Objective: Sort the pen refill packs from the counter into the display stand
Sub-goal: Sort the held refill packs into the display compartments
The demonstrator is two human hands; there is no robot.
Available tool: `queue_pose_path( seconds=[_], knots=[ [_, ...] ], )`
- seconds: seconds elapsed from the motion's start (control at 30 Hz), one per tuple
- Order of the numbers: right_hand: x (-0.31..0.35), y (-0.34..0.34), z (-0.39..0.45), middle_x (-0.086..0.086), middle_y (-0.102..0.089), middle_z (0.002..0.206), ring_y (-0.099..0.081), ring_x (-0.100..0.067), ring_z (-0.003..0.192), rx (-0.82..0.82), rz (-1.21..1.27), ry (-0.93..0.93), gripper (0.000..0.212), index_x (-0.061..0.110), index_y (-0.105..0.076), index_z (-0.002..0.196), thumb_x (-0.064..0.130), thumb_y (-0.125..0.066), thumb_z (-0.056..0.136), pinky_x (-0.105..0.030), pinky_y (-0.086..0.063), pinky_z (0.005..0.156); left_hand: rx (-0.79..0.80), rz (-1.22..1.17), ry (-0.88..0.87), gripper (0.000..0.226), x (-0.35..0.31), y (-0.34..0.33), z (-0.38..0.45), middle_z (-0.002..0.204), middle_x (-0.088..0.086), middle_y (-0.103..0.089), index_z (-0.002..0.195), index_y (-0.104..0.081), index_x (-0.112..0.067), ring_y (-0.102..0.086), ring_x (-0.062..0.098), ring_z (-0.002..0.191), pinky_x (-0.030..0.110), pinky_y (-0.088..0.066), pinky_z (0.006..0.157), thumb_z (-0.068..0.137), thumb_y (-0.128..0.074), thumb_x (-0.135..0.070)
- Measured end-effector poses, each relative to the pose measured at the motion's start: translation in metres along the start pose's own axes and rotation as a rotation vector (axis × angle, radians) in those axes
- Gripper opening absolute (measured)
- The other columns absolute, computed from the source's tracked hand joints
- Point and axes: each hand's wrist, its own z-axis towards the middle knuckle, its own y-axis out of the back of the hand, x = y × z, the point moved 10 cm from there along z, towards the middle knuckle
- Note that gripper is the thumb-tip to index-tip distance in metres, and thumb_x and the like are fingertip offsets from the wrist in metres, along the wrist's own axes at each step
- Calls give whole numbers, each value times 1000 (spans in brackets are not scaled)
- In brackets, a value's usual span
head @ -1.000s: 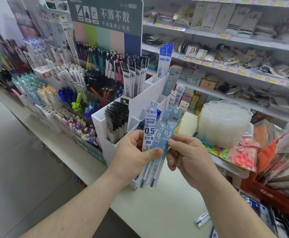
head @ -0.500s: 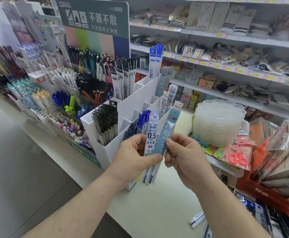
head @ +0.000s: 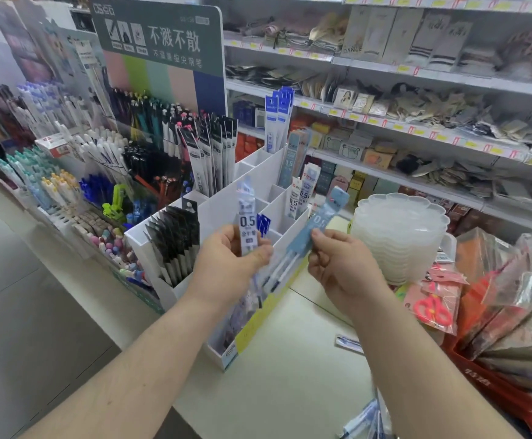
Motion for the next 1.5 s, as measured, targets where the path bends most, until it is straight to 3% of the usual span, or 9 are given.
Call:
queue_pose_path(
  seconds=[0.1,0.33,0.43,0.63,0.77,0.87,1.07,1.17,1.5],
  knots=[
    [21,12,34,-2,-55,63,-46,-5,41,-176,49,79,18,9,-61,79,5,-60,97,-15,-42,42,-47,-23,-17,20,-2,6,26,74,-4,-70,84,-63,-13,-65,4,62,23,-58,68,83,-72,4],
    [96,5,106,1,-64,71,-55,-8,54,-425,-313,386,5,10,-70,89,14,-72,90,-22,-49,55,9,-50,42,20,6,-11,73,82,-2,-73,85,-60,-17,-66,11,73,31,-58,78,84,-74,-2],
    [110,-4,134,7,-67,70,-60,-11,65,-438,-435,441,21,25,-66,70,18,-74,88,-35,-55,74,26,-43,45,19,5,-13,82,81,-3,-73,86,-62,-17,-66,10,72,29,-57,76,84,-74,-3],
    [114,-22,166,14,-68,73,-63,-7,69,-416,-524,488,23,32,-68,71,19,-72,90,-32,-57,76,55,-68,40,19,5,-8,91,75,-6,-73,88,-60,-13,-67,12,72,32,-59,76,84,-73,0],
    [113,-35,177,13,-71,81,-66,-6,77,-405,-589,504,5,23,-77,91,23,-72,90,-33,-58,83,63,-70,35,17,5,-7,93,70,-12,-72,90,-59,-10,-66,5,65,23,-58,70,86,-71,1],
    [115,-40,183,10,-72,85,-67,-4,79,-389,-588,513,12,18,-78,100,22,-72,91,-25,-57,77,55,-67,37,18,7,-6,94,69,-12,-71,88,-59,-12,-65,2,63,20,-56,64,85,-71,1],
    [83,-40,196,16,-65,75,-64,-11,80,-360,-812,425,2,23,-76,86,24,-74,87,-34,-55,84,45,-66,34,20,8,-5,94,72,-7,-70,86,-60,-15,-64,4,65,21,-56,66,84,-72,1],
    [71,-36,203,9,-69,85,-65,-14,88,-354,-905,324,5,25,-74,83,28,-78,84,-35,-55,85,57,-60,27,22,9,-6,94,70,-10,-70,86,-60,-15,-64,3,67,20,-55,69,83,-72,3],
    [82,-44,197,6,-65,84,-64,-17,89,-252,-1057,199,13,16,-76,94,23,-77,83,-41,-57,85,115,-38,25,21,8,-13,92,68,-10,-68,83,-60,-16,-62,4,65,21,-55,68,83,-74,0]
  ],
)
